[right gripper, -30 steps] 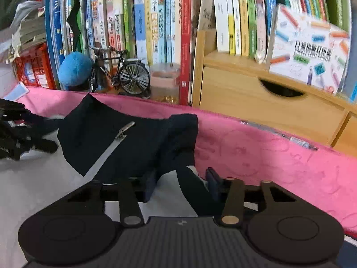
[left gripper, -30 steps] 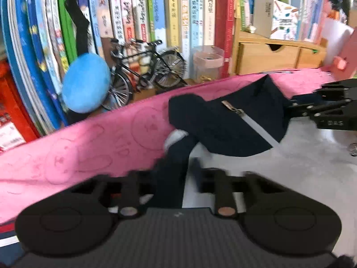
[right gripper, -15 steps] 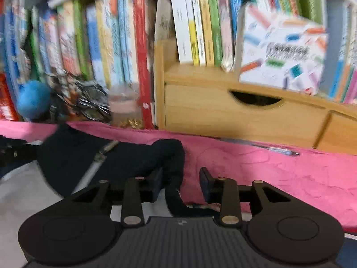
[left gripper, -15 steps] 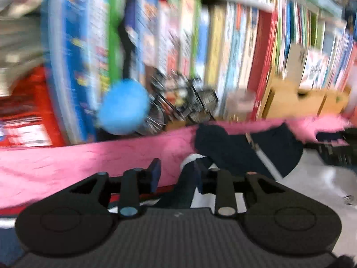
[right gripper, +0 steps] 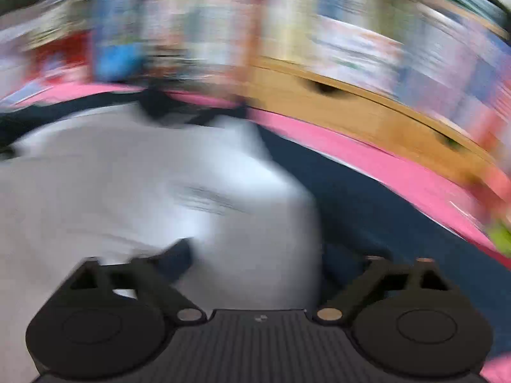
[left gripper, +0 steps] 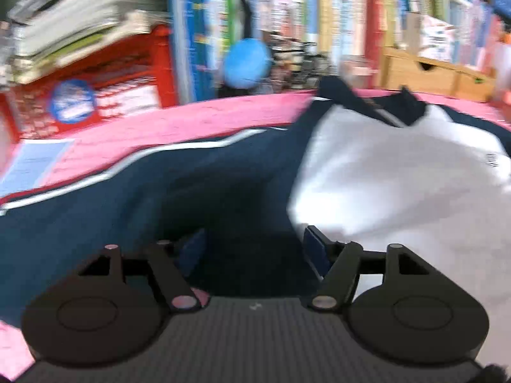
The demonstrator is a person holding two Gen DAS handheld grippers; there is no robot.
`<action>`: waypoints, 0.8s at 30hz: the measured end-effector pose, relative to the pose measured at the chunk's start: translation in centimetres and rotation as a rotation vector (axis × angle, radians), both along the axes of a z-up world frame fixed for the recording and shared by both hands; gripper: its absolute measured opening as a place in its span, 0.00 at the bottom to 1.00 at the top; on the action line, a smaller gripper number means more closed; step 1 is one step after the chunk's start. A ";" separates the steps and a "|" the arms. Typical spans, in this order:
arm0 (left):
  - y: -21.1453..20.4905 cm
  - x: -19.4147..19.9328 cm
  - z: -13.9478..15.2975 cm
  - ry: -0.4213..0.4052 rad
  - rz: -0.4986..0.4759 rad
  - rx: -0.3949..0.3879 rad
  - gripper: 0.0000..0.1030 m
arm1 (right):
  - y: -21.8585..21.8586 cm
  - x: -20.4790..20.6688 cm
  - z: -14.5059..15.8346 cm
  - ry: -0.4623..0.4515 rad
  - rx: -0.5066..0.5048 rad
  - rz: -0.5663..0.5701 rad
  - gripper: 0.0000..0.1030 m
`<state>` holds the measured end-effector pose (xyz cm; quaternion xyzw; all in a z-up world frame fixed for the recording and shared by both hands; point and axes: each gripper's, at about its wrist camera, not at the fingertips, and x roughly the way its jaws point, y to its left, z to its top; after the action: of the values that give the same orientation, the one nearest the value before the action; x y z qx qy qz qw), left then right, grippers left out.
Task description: Fold clothes
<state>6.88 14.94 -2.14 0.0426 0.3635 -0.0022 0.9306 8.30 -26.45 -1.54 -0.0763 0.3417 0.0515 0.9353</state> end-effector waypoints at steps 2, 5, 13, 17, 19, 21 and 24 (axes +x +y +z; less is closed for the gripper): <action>0.0 -0.7 0.7 0.011 0.044 0.042 0.65 | -3.8 0.7 0.9 0.045 0.081 -0.175 0.98; 0.2 -4.7 2.4 -0.030 -0.042 -0.057 0.80 | -3.7 -2.0 3.2 -0.022 0.087 -0.141 0.89; -5.6 -18.4 5.5 -0.133 -0.306 -0.144 0.97 | -1.0 -15.6 5.6 -0.172 0.076 0.123 1.00; -9.1 -24.7 5.8 -0.109 -0.356 -0.084 1.00 | 0.4 -22.3 5.2 -0.213 0.023 0.179 1.00; -9.6 -27.1 5.1 -0.077 -0.355 -0.093 1.00 | 1.3 -25.9 4.6 -0.252 -0.040 0.213 1.00; -9.7 -28.8 4.1 -0.025 -0.326 -0.125 1.00 | 2.2 -29.0 3.3 -0.282 -0.116 0.218 1.00; -8.9 -29.9 2.2 0.063 -0.251 -0.225 1.00 | 2.9 -32.8 1.7 -0.277 -0.173 0.164 1.00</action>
<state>-23.02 6.02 0.11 -0.0169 0.3817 -0.1605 0.9101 -24.50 -23.57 0.11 -0.1905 0.2054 0.0869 0.9560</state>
